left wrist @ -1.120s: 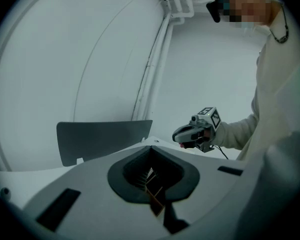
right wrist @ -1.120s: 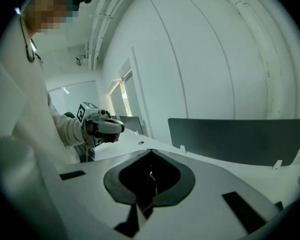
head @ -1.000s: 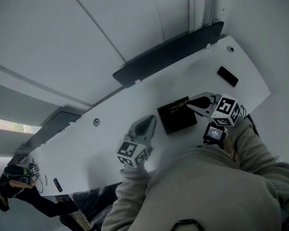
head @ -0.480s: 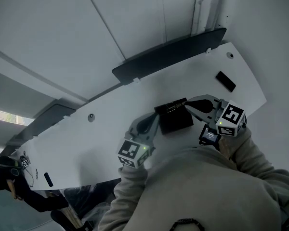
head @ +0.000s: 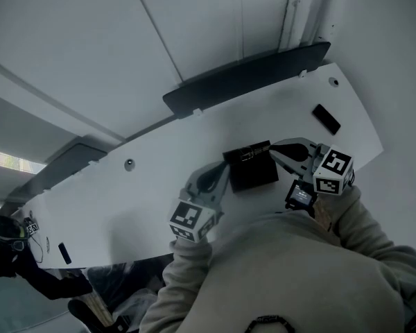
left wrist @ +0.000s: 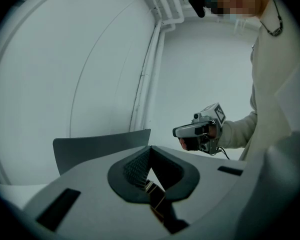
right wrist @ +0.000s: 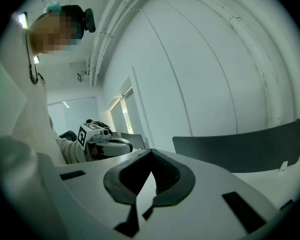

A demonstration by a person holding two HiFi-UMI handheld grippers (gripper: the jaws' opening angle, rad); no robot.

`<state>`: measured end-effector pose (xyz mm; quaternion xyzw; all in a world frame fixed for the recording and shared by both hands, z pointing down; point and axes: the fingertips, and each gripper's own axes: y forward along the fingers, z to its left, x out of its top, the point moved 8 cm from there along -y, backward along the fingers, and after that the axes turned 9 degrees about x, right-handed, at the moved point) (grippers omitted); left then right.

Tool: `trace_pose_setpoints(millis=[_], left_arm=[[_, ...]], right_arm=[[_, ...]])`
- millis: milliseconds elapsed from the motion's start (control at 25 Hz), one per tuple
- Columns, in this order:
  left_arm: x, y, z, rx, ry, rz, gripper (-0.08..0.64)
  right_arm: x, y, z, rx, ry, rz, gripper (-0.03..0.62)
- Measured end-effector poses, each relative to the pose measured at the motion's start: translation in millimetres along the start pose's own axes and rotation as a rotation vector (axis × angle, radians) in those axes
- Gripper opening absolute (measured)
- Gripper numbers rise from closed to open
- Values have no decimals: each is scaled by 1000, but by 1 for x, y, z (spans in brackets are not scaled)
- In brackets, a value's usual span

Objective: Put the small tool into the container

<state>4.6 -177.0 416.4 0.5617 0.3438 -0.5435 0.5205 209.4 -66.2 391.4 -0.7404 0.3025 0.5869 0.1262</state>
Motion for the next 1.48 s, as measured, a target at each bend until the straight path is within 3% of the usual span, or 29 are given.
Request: trace_pose_setpoints(millis=[240, 840, 1480], left_arm=[[6, 8, -7, -29, 16, -5, 0], [-5, 0, -12, 3, -20, 0, 0], [-3, -2, -16, -1, -5, 4, 0]], right_arm=[[3, 14, 7, 73, -27, 38, 20], [0, 13, 4, 97, -59, 79, 18], [-8, 19, 4, 111, -55, 95, 20]])
